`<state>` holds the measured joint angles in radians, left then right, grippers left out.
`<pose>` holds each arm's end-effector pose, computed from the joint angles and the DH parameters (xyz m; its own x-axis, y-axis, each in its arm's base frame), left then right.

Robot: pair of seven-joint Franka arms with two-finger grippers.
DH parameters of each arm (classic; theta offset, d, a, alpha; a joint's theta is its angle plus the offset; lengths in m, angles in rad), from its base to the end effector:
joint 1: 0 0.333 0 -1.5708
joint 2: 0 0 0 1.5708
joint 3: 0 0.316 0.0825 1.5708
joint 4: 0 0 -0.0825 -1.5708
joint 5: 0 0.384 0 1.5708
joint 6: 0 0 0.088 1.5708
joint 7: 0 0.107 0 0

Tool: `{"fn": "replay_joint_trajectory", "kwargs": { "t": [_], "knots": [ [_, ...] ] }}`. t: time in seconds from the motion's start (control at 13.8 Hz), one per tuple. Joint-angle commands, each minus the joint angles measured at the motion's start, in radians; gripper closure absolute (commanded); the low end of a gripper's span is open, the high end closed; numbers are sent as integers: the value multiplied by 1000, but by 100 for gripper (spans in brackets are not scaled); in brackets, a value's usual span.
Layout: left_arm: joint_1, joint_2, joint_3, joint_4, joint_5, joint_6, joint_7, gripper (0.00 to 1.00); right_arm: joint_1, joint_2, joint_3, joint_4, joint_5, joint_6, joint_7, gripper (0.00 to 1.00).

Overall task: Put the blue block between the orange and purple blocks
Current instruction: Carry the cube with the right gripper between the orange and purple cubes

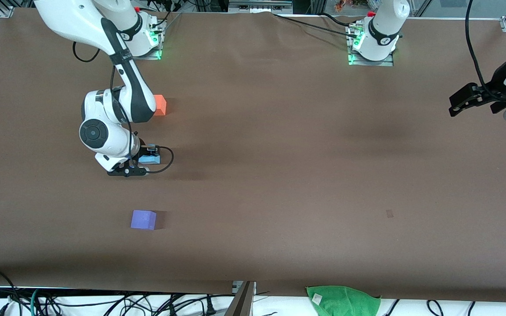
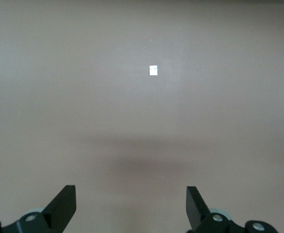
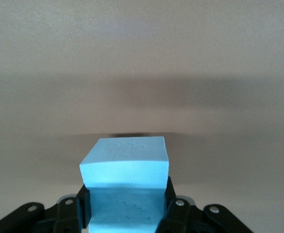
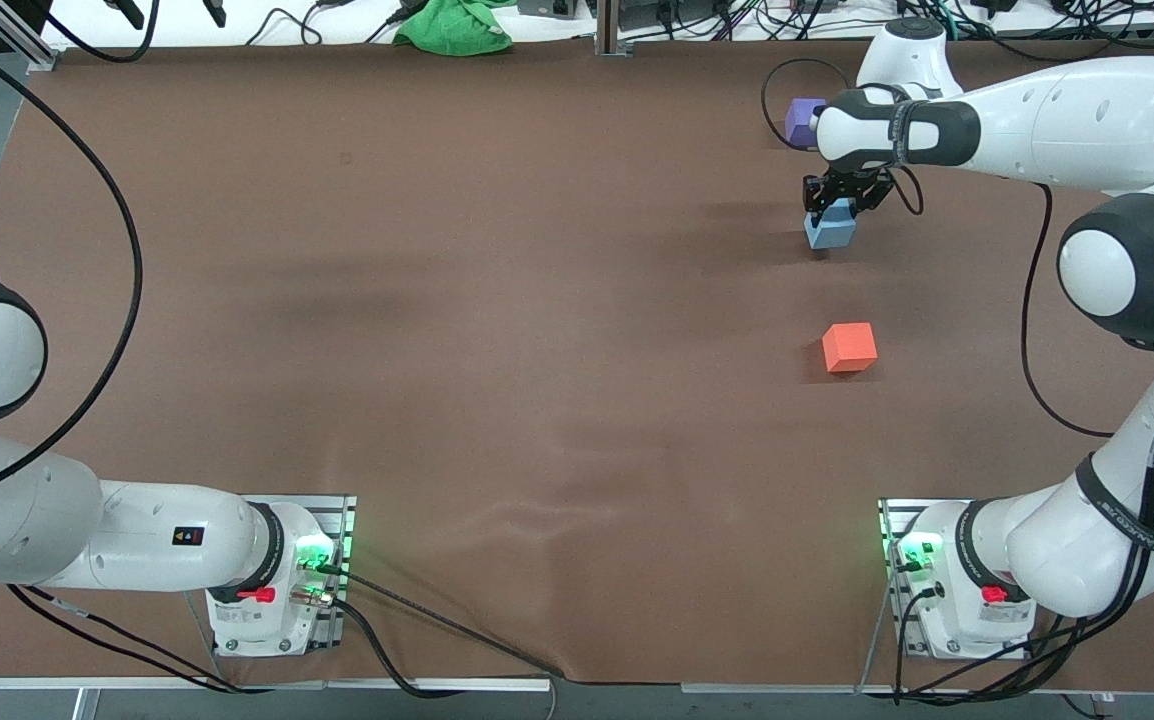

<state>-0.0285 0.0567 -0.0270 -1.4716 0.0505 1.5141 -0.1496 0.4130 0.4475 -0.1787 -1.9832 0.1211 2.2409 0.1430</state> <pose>0.5663 -0.0253 0.6345 0.9953 0.0967 -0.0067 0.0962 -0.9941 -0.0505 0.5738 0.1427 0.2272 0.9840 0.0153 -0.1778 0.0197 -0.9995 0.0228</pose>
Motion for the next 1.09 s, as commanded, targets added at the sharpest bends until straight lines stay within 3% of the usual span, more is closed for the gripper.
{"fn": "replay_joint_trajectory", "kwargs": {
  "t": [0.0,0.29,0.36,0.44,0.65,1.02],
  "knots": [
    [4,5,-8,-9,43,3,19,0,-10,20,8,-9,26,42,-26,49],
    [33,-23,-11,-52,14,11,24,0,-10,42,8,-11,29,59,-25,48],
    [36,-23,-11,-55,2,12,25,0,-10,46,8,-8,29,59,-25,28],
    [38,-23,-11,-56,-9,29,24,0,-11,46,8,3,28,48,-28,0],
    [39,-15,-10,-56,-34,83,7,0,-28,17,-1,85,26,-54,-39,0],
    [39,-14,-11,-55,-34,83,2,0,-52,14,-65,426,8,-464,-155,0]
  ]
}}
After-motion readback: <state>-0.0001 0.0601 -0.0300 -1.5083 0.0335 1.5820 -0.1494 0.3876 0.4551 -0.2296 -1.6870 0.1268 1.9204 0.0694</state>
